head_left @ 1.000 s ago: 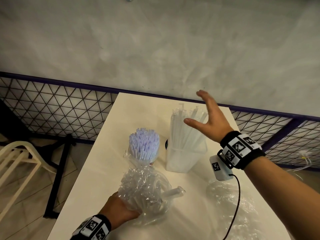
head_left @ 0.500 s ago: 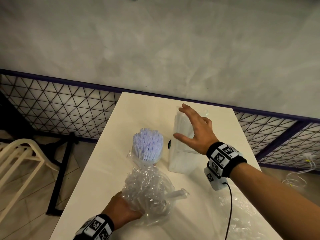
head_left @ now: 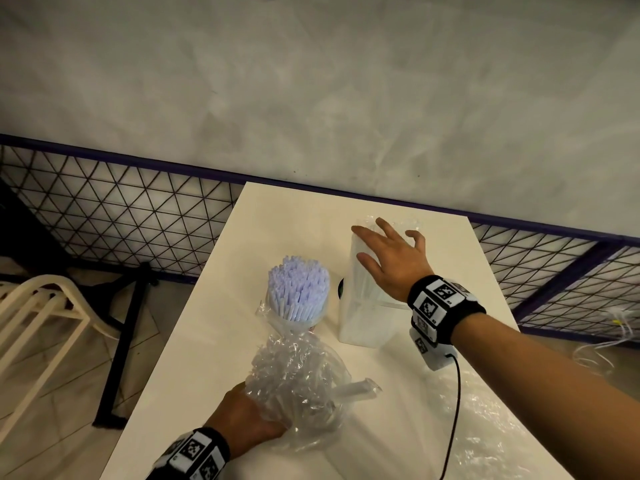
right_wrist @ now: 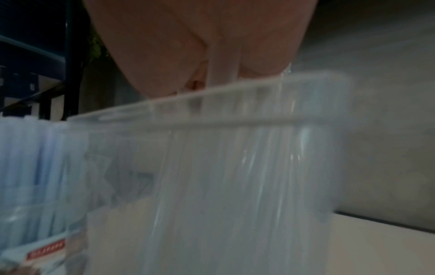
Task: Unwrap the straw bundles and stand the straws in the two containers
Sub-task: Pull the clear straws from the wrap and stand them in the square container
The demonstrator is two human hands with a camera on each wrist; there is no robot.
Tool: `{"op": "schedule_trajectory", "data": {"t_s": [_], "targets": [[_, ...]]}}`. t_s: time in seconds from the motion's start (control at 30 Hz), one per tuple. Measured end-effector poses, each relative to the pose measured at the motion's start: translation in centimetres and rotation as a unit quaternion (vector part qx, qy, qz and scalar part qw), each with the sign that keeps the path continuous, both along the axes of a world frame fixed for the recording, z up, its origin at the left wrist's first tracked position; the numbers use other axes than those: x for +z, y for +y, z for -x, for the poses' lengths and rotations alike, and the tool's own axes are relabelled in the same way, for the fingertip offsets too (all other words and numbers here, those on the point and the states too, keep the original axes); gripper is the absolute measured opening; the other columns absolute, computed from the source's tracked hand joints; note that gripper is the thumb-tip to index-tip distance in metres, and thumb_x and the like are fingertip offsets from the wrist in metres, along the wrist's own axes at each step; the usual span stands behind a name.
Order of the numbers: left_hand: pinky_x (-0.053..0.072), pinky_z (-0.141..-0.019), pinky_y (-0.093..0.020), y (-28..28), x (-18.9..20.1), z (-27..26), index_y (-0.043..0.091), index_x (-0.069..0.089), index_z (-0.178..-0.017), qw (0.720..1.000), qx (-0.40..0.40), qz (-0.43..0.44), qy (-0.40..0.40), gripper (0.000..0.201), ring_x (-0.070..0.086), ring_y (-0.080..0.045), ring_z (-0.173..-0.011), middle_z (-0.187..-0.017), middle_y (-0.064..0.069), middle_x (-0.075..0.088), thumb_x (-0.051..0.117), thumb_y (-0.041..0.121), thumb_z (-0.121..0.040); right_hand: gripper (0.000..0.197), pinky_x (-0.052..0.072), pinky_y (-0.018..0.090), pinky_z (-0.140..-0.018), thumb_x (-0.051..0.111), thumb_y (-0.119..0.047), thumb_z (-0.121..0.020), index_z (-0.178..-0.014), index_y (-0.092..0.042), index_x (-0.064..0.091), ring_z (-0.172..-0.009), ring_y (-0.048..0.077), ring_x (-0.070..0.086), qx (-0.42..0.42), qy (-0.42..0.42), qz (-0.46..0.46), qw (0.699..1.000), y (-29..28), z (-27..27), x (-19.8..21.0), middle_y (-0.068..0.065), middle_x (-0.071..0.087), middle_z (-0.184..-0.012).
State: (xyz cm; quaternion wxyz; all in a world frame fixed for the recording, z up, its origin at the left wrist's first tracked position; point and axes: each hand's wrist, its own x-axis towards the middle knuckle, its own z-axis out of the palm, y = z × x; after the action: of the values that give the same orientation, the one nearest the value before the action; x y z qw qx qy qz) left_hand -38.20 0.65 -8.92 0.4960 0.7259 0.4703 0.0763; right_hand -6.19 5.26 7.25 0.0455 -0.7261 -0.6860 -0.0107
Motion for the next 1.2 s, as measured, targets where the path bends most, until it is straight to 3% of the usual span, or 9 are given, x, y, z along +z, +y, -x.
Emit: {"op": "schedule_trajectory", "data": {"t_s": [0.13,0.27,0.4,0.5,0.67,0.77,0.93,1.1,1.2], "targets": [[0.031,-0.089,0.006,-0.3,0.3,0.0,0.038,0.064,-0.107,1.0,-0.01,-0.003,0.019,0.07,0.055,0.009,-0.106,-0.106,0.028,0.061,0.066,0.066,-0.043,0.051,0.004,0.056,-0.112,0.021,-0.048,-0.103,-0.152,-0.037,0.019,-0.151,0.013,0.0,0.008,-0.022,0.006,1.0,-0.4,0.4,0.5,-0.019,0.016,-0.161],[0.048,-0.101,-0.027,-0.3,0.6,0.1,0.047,0.069,-0.1,1.0,-0.003,-0.007,-0.003,0.056,0.064,-0.001,-0.106,-0.108,0.019,0.07,0.079,0.053,-0.045,0.049,0.025,0.042,-0.095,0.038,-0.013,-0.084,-0.129,-0.027,0.053,-0.131,0.019,0.038,0.103,0.045,-0.138,0.984,-2.6,2.7,2.8,-0.008,0.048,-0.143],[0.052,-0.093,-0.026,-0.6,1.9,-0.1,0.061,0.065,-0.077,1.0,0.018,-0.002,-0.013,0.039,0.068,-0.006,-0.094,-0.094,0.012,0.075,0.076,0.048,-0.042,0.057,0.048,0.028,-0.077,0.034,0.002,-0.063,-0.107,-0.016,0.066,-0.085,0.014,0.059,0.205,0.209,0.053,0.955,-6.4,3.7,2.9,-0.005,0.066,-0.096],[0.056,-0.085,-0.031,-0.6,1.8,0.1,0.033,0.074,-0.077,0.999,0.03,0.023,0.003,0.034,0.071,-0.007,-0.085,-0.082,0.01,0.075,0.077,0.044,-0.046,0.065,0.038,0.01,-0.085,0.06,-0.007,-0.071,-0.134,-0.021,0.052,-0.101,0.008,0.051,0.171,0.229,0.238,0.928,-9.7,4.2,1.0,-0.007,0.057,-0.121],[0.055,-0.079,-0.02,-0.6,1.9,-0.2,0.024,0.071,-0.065,0.998,0.036,0.042,0.001,0.02,0.066,0.007,-0.07,-0.066,0.018,0.072,0.081,0.036,-0.053,0.113,0.027,0.025,-0.113,0.085,-0.035,-0.071,-0.153,-0.037,0.006,-0.133,0.012,0.025,0.103,0.276,0.308,0.905,-11.5,6.7,-1.9,-0.016,0.024,-0.135],[0.054,-0.088,-0.024,-0.7,1.4,0.1,0.019,0.074,-0.091,0.996,0.038,0.074,-0.025,0.047,0.071,-0.002,-0.087,-0.086,0.013,0.076,0.079,0.04,-0.049,0.113,0.033,0.033,-0.113,0.083,-0.036,-0.073,-0.152,-0.044,0.002,-0.136,0.017,0.027,0.073,0.298,0.315,0.898,-10.4,7.4,-2.9,-0.001,0.03,-0.136],[0.043,-0.071,-0.004,-1.1,1.4,0.6,0.022,0.054,-0.117,0.99,0.086,0.112,-0.012,0.086,0.062,-0.009,-0.099,-0.108,0.008,0.066,0.081,0.045,-0.039,0.102,0.039,0.042,-0.109,0.077,-0.04,-0.073,-0.142,-0.059,0.005,-0.128,0.026,0.037,0.038,0.295,0.326,0.897,-8.9,8.4,-4.0,0.004,0.032,-0.131],[0.035,-0.068,0.008,-1.1,3.2,0.3,0.036,0.064,-0.09,0.995,0.019,0.092,-0.015,0.043,0.055,0.029,-0.078,-0.07,0.051,0.057,0.079,0.046,-0.05,0.103,0.039,0.038,-0.106,0.078,-0.037,-0.075,-0.143,-0.06,0.004,-0.12,0.027,0.039,0.032,0.28,0.332,0.9,-8.0,9.1,-4.6,0.0,0.033,-0.125],[0.04,-0.069,0.004,-0.9,3.2,0.3,0.032,0.066,-0.091,0.995,0.037,0.087,-0.043,0.041,0.06,0.023,-0.079,-0.078,0.044,0.064,0.087,0.016,-0.06,0.105,0.033,0.029,-0.107,0.08,-0.027,-0.078,-0.15,-0.049,0.007,-0.113,0.017,0.035,0.048,0.303,0.34,0.889,-7.6,9.3,-4.2,-0.024,0.033,-0.109]]}}
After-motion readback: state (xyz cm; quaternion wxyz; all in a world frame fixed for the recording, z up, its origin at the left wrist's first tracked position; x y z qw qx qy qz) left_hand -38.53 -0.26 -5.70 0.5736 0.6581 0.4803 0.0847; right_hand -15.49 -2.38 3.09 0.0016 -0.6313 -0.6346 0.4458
